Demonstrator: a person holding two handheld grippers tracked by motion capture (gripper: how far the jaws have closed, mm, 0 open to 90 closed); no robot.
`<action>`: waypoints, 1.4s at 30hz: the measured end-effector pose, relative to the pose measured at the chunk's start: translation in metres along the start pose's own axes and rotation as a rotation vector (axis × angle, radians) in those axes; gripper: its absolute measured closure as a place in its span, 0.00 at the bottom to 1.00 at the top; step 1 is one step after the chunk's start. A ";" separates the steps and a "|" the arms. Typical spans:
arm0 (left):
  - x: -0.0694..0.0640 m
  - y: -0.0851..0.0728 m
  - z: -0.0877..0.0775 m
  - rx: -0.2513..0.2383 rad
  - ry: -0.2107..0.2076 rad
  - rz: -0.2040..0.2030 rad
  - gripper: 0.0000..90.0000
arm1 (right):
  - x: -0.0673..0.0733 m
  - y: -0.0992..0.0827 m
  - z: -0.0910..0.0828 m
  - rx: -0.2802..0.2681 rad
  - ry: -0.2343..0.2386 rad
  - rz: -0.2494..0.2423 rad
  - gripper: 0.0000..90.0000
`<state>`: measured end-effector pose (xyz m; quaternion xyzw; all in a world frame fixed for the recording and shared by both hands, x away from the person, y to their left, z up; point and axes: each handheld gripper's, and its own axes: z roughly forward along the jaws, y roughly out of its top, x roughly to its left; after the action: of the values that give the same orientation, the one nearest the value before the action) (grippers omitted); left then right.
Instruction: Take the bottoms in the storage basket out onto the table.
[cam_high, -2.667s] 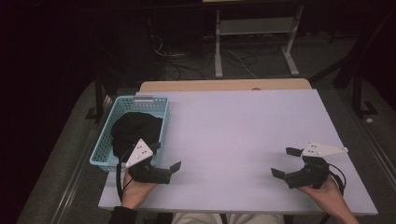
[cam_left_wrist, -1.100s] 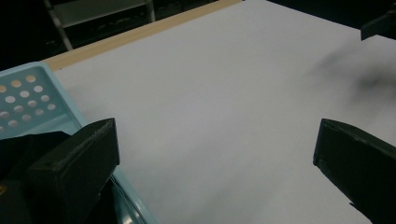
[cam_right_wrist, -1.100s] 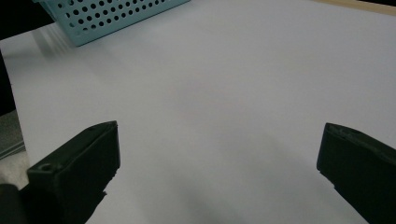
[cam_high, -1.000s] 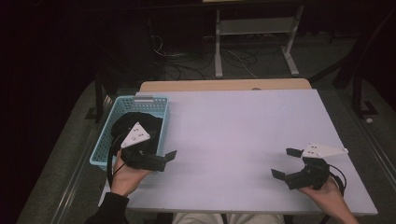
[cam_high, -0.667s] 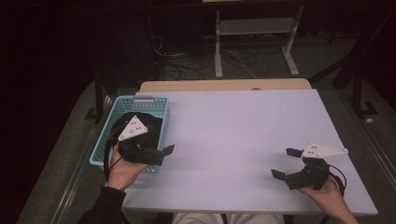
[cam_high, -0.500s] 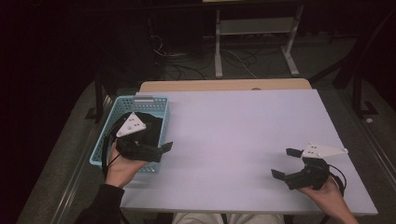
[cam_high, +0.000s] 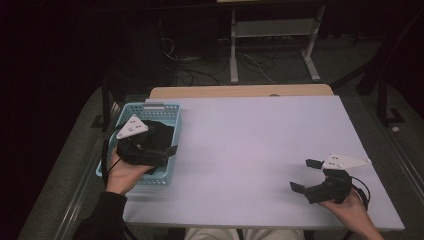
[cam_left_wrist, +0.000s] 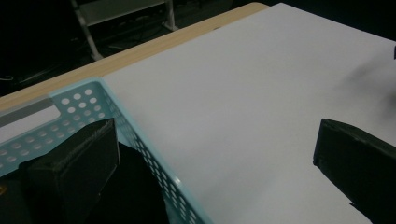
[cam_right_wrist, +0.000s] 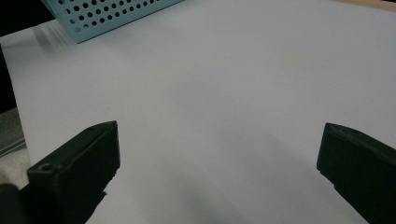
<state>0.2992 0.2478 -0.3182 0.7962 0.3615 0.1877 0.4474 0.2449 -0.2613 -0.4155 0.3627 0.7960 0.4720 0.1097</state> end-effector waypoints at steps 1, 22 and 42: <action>0.003 0.001 -0.001 0.001 0.007 -0.004 0.01 | 0.000 0.000 0.000 0.000 0.000 0.000 0.00; 0.035 0.003 0.002 0.034 0.070 -0.063 0.01 | 0.000 0.000 0.000 0.002 -0.001 0.001 0.00; 0.069 0.000 0.012 0.075 0.135 -0.153 0.01 | 0.000 0.000 0.001 0.008 0.000 -0.002 0.00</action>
<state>0.3526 0.2917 -0.3268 0.7680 0.4572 0.1926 0.4050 0.2453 -0.2612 -0.4164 0.3625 0.7982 0.4687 0.1086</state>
